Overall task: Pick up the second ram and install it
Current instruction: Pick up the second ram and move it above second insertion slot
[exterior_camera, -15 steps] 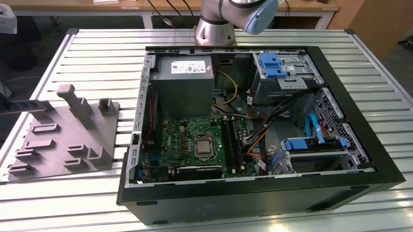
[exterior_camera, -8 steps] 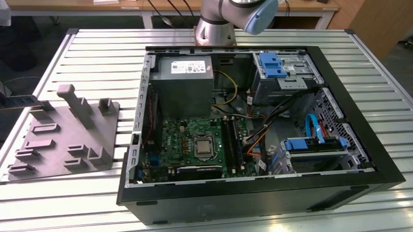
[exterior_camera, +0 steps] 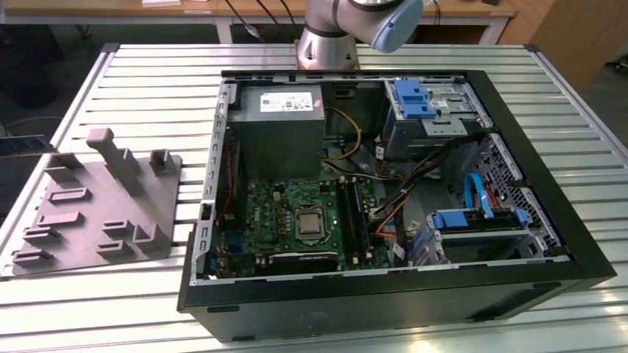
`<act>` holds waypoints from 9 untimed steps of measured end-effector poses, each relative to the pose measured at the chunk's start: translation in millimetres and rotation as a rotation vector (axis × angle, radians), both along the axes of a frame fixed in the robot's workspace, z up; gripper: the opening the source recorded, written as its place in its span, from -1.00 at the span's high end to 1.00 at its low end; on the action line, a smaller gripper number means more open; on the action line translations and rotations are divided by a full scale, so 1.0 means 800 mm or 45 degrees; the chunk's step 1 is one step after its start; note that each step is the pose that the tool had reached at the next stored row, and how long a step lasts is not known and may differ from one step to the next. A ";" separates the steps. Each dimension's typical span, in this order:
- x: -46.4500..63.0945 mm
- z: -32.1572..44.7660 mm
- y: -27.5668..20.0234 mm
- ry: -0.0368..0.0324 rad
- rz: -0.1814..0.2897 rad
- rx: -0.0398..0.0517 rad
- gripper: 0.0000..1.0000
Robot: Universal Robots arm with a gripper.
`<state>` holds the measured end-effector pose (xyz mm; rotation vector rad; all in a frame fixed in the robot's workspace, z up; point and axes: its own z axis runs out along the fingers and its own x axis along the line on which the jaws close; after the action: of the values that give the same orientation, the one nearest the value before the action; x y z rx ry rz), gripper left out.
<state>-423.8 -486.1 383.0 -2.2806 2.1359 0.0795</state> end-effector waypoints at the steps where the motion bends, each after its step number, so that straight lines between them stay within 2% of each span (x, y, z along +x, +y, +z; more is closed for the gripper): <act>1: 0.000 0.0023 0.0000 0.0000 0.000 0.000 0.73; 7: 0.000 0.0153 0.0000 -0.0001 0.000 0.001 0.73; 9: 0.000 0.0166 0.0000 -0.0003 0.000 0.001 0.73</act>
<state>-423.9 -486.1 396.3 -2.2802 2.1355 0.0798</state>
